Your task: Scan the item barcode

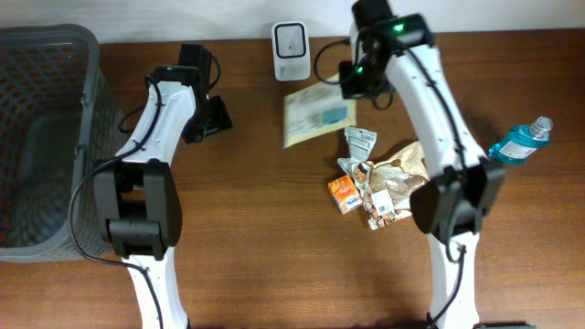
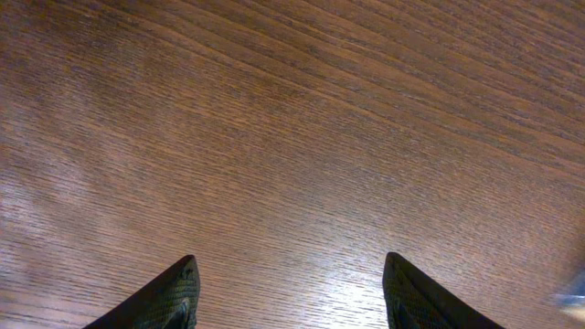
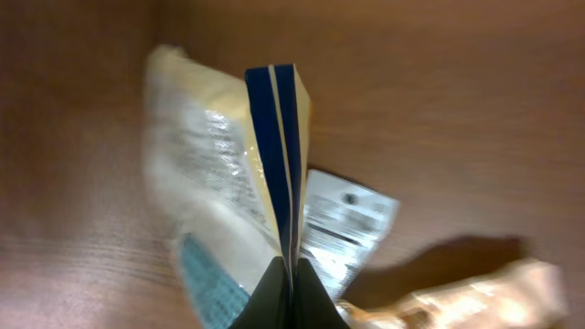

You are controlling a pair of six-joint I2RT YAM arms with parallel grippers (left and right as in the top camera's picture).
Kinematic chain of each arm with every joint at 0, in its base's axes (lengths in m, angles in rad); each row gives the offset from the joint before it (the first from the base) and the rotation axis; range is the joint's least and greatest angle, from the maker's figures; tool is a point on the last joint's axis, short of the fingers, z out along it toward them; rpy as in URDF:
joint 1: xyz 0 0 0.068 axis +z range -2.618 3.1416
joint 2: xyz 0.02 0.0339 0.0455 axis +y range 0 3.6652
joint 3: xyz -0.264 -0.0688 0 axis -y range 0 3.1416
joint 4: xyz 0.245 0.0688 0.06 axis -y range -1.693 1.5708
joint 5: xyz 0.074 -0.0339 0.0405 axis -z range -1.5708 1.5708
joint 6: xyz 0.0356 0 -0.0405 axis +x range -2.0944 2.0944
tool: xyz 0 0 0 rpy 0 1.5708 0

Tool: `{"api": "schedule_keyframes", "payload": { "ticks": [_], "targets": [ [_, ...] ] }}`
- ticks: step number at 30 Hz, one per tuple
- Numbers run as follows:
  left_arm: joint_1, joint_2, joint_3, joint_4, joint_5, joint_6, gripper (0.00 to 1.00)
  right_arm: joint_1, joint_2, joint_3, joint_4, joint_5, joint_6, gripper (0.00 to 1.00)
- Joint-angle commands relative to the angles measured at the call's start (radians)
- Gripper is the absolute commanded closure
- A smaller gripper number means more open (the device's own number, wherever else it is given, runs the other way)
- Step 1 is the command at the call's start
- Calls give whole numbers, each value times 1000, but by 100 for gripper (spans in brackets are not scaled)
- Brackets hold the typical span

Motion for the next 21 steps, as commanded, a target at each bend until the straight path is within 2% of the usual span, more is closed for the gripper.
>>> {"api": "schedule_keyframes", "payload": {
  "ticks": [1,6,14,17,21],
  "targets": [
    [-1,-30,-11,-2,-7,-12,37,14,-111,68,-50,244,7,96],
    [-1,-30,-11,-1,-7,-12,37,64,-157,70,-122,508,6,96],
    [-1,-30,-11,-10,-7,-12,38,182,-84,6,-128,513,7,96],
    [-1,-30,-11,-24,-7,-12,38,226,-47,-49,-110,457,7,96],
    [-1,-30,-11,-41,-7,-12,38,276,-32,-142,-17,202,7,96]
  ]
}}
